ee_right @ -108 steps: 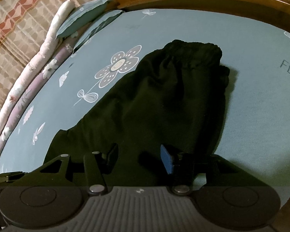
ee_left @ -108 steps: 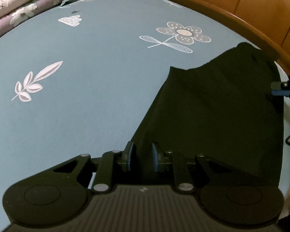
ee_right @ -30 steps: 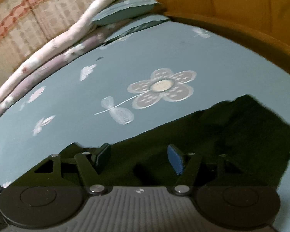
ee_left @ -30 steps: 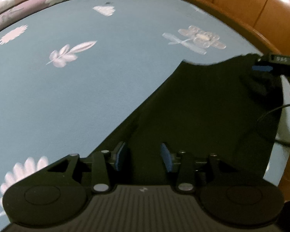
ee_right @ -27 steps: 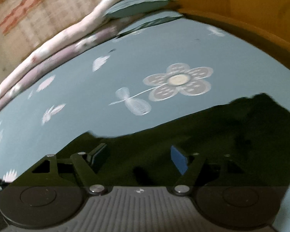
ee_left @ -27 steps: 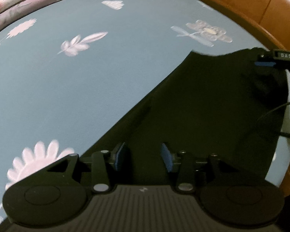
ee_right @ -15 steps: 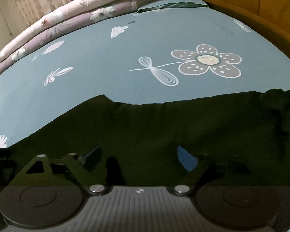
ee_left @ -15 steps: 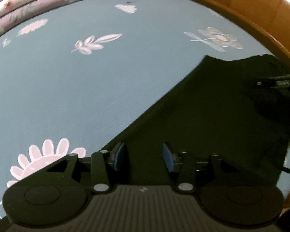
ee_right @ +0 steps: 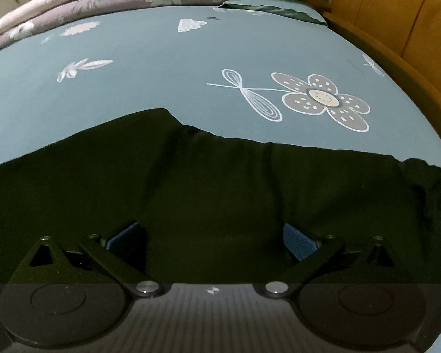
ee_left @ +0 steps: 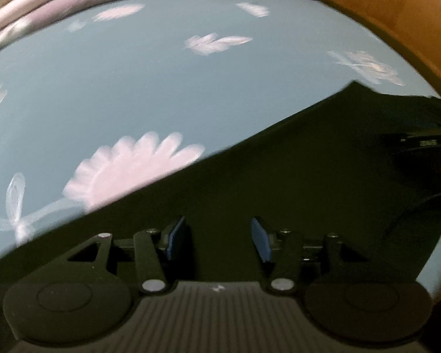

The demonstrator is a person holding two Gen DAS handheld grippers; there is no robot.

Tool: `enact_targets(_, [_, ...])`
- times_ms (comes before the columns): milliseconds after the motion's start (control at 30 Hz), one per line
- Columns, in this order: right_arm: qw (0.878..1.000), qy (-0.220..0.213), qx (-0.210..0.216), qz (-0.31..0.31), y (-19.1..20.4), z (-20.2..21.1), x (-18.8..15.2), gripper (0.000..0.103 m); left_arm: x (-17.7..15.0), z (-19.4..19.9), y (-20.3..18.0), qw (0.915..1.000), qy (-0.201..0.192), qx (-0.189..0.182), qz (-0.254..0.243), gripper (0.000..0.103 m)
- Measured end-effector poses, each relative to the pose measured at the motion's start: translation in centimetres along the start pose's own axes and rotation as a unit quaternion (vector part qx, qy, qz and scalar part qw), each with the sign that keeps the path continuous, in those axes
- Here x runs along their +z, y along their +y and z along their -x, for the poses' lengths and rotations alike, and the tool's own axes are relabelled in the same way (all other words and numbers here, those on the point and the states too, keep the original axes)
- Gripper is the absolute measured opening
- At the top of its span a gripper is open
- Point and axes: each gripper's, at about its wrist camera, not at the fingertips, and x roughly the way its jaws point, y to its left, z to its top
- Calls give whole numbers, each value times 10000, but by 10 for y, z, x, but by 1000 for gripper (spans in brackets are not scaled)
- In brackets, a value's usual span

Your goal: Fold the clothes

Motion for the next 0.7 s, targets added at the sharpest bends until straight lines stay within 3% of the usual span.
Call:
enact_targets(100, [10000, 85, 8, -25, 0, 1, 4, 103, -13, 7, 14, 9996, 10, 154, 252, 51])
enact_targets(367, [9931, -186, 864, -770, -1, 26, 19, 103, -20, 9, 59, 9944, -370, 448, 879, 54])
enact_targets(533, [9909, -160, 1153, -680, 21, 26, 31, 103, -35, 20, 98, 9832, -387, 967, 1500, 53])
enact_targets(700, [9840, 52, 1761, -261, 60, 20, 39, 103, -60, 56, 99, 9852, -228, 969, 1393, 54])
